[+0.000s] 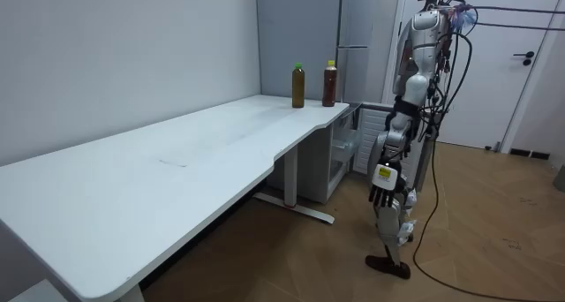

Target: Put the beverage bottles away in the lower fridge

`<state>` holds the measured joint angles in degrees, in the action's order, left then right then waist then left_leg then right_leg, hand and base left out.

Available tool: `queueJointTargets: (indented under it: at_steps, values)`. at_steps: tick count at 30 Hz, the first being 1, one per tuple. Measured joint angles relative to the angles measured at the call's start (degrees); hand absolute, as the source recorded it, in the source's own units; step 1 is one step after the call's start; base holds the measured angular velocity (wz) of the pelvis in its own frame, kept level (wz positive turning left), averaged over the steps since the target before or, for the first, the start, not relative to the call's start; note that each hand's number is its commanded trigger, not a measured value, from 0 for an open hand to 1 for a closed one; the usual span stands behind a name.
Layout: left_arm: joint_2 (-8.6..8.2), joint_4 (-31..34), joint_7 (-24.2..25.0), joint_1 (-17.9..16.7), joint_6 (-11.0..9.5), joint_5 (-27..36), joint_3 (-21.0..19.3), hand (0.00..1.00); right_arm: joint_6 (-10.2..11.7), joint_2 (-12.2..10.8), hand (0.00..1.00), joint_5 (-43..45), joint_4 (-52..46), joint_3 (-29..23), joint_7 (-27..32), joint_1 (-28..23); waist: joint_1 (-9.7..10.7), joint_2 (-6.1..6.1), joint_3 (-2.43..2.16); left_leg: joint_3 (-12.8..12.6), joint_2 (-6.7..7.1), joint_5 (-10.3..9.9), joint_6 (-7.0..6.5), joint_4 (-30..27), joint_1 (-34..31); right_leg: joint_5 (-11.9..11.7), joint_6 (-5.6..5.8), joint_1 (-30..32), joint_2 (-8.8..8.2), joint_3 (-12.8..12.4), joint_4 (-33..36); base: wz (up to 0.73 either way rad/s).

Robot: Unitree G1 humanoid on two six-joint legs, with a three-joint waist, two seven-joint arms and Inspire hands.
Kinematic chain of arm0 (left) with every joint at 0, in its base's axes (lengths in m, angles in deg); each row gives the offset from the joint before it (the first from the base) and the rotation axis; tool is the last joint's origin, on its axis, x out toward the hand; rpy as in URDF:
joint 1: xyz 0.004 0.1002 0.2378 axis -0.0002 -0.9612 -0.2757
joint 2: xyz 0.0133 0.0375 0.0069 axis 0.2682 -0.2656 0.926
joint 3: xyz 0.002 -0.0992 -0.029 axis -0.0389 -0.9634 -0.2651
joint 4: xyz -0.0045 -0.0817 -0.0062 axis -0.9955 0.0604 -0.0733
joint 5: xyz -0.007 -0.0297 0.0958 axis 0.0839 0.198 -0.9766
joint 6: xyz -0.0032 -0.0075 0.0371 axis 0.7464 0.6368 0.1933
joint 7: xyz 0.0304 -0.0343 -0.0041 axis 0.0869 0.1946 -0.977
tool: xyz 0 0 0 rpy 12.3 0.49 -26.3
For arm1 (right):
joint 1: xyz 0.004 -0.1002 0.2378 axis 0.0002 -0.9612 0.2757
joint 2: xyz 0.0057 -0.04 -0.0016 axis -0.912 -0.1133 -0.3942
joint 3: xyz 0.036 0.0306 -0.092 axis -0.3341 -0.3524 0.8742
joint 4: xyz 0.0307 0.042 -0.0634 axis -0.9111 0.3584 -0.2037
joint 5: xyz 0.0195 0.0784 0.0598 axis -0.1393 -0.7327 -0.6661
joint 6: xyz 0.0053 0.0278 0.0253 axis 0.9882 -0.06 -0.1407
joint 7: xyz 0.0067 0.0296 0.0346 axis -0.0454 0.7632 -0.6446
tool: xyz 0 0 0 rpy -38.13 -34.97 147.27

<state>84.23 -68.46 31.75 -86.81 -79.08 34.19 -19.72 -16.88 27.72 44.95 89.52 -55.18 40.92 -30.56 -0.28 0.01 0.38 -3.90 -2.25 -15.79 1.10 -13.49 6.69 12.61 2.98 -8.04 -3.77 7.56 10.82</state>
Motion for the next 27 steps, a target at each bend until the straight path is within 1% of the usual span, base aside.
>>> queueJointTargets:
  at_steps: [5,9,11,13,16,18,22,27]
  values:
    - [0.07,0.0,-0.2,-0.1,-0.3,0.1,0.0,0.0,0.3,0.1,0.0,0.1,-0.1,0.0,0.9,-0.1,0.0,0.05,0.02,0.1,-0.03,0.0,0.01,0.2,-0.1,0.0,0.0,0.0,0.01,0.1,0.0,0.0]
    - [0.19,0.0,-0.4,0.1,-0.3,0.1,0.0,0.0,0.5,0.3,0.0,-0.2,-0.5,0.0,2.9,0.2,-0.1,-0.07,0.0,-0.1,0.0,0.0,0.01,0.2,-0.1,0.0,0.01,0.2,0.02,-0.1,-0.1,-0.01]
    - [0.18,0.1,-1.3,0.3,-0.5,0.3,0.1,0.0,1.0,0.4,0.0,-0.5,-0.5,0.0,4.1,0.3,-0.1,-0.11,0.02,-0.1,0.01,0.0,0.01,0.1,-0.2,0.0,0.01,0.4,0.03,-0.1,-0.1,0.0]
    - [0.17,0.1,-2.6,0.5,-1.2,0.3,-0.2,0.0,1.6,0.3,0.0,-1.2,-0.3,0.0,5.3,0.3,-0.1,-0.27,0.08,0.2,0.02,0.0,0.01,0.1,-0.4,0.0,0.01,0.1,-0.01,0.5,0.0,0.06]
    - [0.12,0.1,-3.7,0.4,-1.8,0.1,-0.3,0.0,2.3,0.3,0.0,-1.2,-0.2,-0.4,6.4,0.2,0.1,-0.32,0.22,0.3,0.04,0.0,0.01,0.1,-0.1,0.0,0.01,-0.2,0.0,0.5,-0.1,0.01]
    - [0.12,0.1,-4.0,0.3,-2.0,0.1,-0.3,0.0,2.7,0.3,0.0,-1.2,0.0,-0.5,6.7,0.0,0.1,-0.38,0.22,0.5,0.06,0.0,0.01,0.1,0.0,0.0,0.01,-0.5,0.0,0.5,-0.2,0.02]
    - [0.11,0.1,-4.8,0.1,-2.0,0.2,-0.2,0.0,2.7,0.3,0.0,-1.2,0.2,-0.4,6.7,0.1,0.0,-0.69,0.15,0.7,0.09,0.0,0.02,0.0,0.4,0.0,0.02,-1.0,0.0,0.5,-0.2,0.0]
    - [0.06,0.2,-6.4,-0.6,-2.0,0.2,-0.7,0.0,2.7,0.3,0.0,-2.4,0.2,-0.4,6.4,-0.2,0.0,-1.08,0.3,0.8,0.15,0.0,0.02,0.0,0.9,0.2,0.07,-1.4,-0.02,0.5,-0.4,0.0]
